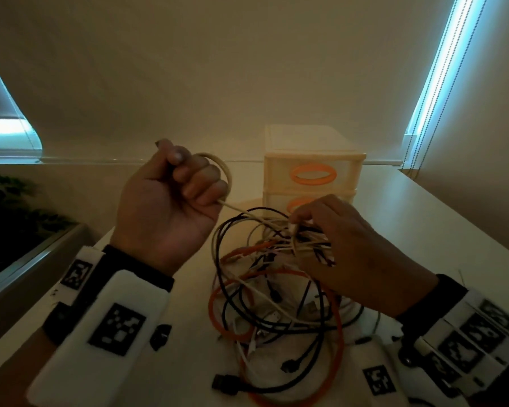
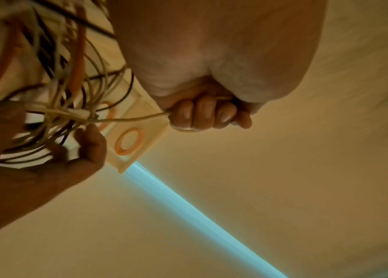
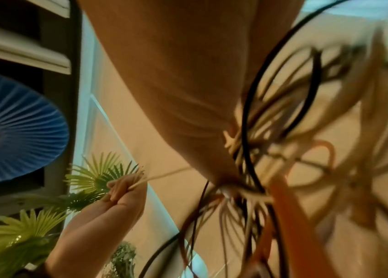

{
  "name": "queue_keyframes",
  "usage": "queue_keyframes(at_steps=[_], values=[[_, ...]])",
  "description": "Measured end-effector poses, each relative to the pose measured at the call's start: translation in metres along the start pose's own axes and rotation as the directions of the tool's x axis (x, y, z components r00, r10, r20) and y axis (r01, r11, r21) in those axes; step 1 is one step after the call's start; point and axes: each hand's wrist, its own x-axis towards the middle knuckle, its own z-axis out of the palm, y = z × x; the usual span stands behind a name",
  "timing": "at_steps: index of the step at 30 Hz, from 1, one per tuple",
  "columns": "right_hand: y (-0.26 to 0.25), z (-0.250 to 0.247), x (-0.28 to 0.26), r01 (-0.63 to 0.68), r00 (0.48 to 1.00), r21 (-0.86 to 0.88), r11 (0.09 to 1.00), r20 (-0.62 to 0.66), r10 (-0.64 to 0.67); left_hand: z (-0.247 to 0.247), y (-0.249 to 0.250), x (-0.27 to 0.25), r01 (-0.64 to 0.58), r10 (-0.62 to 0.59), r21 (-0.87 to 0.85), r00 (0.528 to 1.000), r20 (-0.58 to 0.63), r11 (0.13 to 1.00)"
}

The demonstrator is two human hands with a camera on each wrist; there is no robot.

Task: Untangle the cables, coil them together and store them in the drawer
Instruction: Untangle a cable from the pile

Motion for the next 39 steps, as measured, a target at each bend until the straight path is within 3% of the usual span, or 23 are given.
queue_keyframes(at_steps=[2,5,7,9,13,17,23,27,29,32,37,39], values=[[0.004,-0.006,-0.002,-0.072,0.993,-0.109,0.991,0.088,0.082,-0.003,0.011,0.002,-0.027,0.027,0.000,1.000,0.003,1.000],[0.016,-0.013,-0.004,-0.127,0.971,-0.112,0.985,0.189,0.147,-0.009,0.013,0.004,-0.015,0.029,0.157,0.995,-0.090,0.987],[0.024,-0.019,-0.004,-0.127,0.976,-0.167,0.978,0.155,0.153,-0.012,0.010,0.004,-0.007,0.046,0.256,0.988,-0.146,0.967],[0.028,-0.028,-0.004,-0.133,0.989,-0.202,0.970,0.034,0.143,-0.016,0.012,0.004,-0.022,0.081,0.302,0.979,-0.185,0.953],[0.026,-0.039,-0.002,-0.051,0.986,-0.335,0.941,-0.166,-0.006,-0.021,0.024,0.008,-0.090,0.179,0.311,0.946,-0.270,0.946],[0.026,-0.040,0.000,0.103,0.978,-0.432,0.896,-0.121,-0.171,-0.026,0.028,0.011,-0.148,0.221,0.227,0.914,-0.341,0.963],[0.037,-0.032,-0.009,0.105,0.994,-0.236,0.966,0.048,-0.096,-0.017,-0.003,0.006,-0.038,0.109,0.265,0.960,-0.259,0.963],[0.029,-0.031,-0.010,0.050,0.999,0.051,0.997,-0.019,-0.049,-0.015,-0.012,0.002,0.053,0.014,0.296,0.976,-0.218,0.954],[0.026,-0.028,-0.008,0.005,0.996,0.117,0.993,-0.091,0.005,-0.014,-0.020,-0.001,0.108,-0.039,0.310,0.975,-0.220,0.945],[0.021,-0.024,-0.006,-0.044,0.990,0.101,0.994,-0.130,0.057,-0.008,-0.033,-0.005,0.173,-0.109,0.333,0.973,-0.201,0.927],[0.020,-0.019,0.001,0.069,0.995,-0.132,0.989,-0.067,-0.078,-0.004,-0.038,-0.007,0.192,-0.142,0.334,0.976,-0.168,0.923],[0.015,-0.018,0.003,0.074,0.994,-0.147,0.986,-0.071,-0.085,-0.006,-0.040,-0.008,0.199,-0.149,0.336,0.974,-0.169,0.920]])
